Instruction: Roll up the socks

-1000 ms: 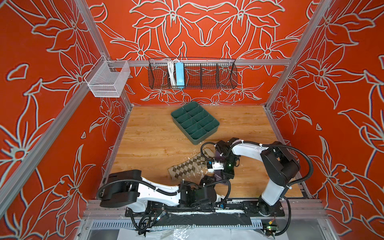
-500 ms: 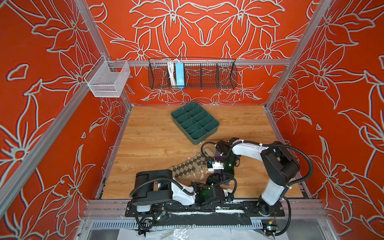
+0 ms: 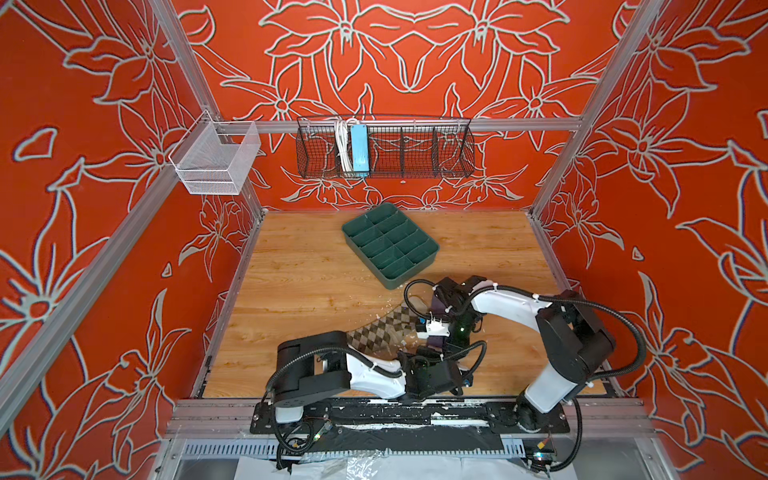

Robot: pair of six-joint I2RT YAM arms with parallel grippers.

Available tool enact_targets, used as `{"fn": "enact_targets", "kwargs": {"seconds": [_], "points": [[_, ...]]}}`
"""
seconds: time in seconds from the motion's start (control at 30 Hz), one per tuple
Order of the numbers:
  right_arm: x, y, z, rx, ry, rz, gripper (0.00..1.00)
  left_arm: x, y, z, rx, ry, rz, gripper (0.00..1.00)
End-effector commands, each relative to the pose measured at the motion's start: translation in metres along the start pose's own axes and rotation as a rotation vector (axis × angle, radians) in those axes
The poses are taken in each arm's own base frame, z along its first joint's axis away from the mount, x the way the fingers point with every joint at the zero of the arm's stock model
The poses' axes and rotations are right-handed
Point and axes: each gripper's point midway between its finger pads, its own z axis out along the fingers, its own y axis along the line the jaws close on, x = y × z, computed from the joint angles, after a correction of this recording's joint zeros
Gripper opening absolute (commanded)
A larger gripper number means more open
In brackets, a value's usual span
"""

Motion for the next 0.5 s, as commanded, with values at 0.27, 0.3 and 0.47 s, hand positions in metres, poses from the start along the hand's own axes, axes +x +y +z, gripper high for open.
{"fn": "enact_targets", "kwargs": {"seconds": [0.27, 0.3, 0.47], "points": [[0.009, -0.076, -0.118, 0.505, -0.36, 0.301, 0.48, 0.023, -0.032, -0.01, 0.351, 0.07, -0.055, 0.0], [0.014, -0.083, -0.134, 0.55, -0.414, 0.347, 0.49, 0.023, -0.033, -0.011, 0.379, 0.07, -0.055, 0.0], [0.059, -0.111, -0.216, 0.819, -0.655, 0.675, 0.57, 0.023, -0.048, -0.022, 0.603, 0.093, -0.087, 0.0]]}}
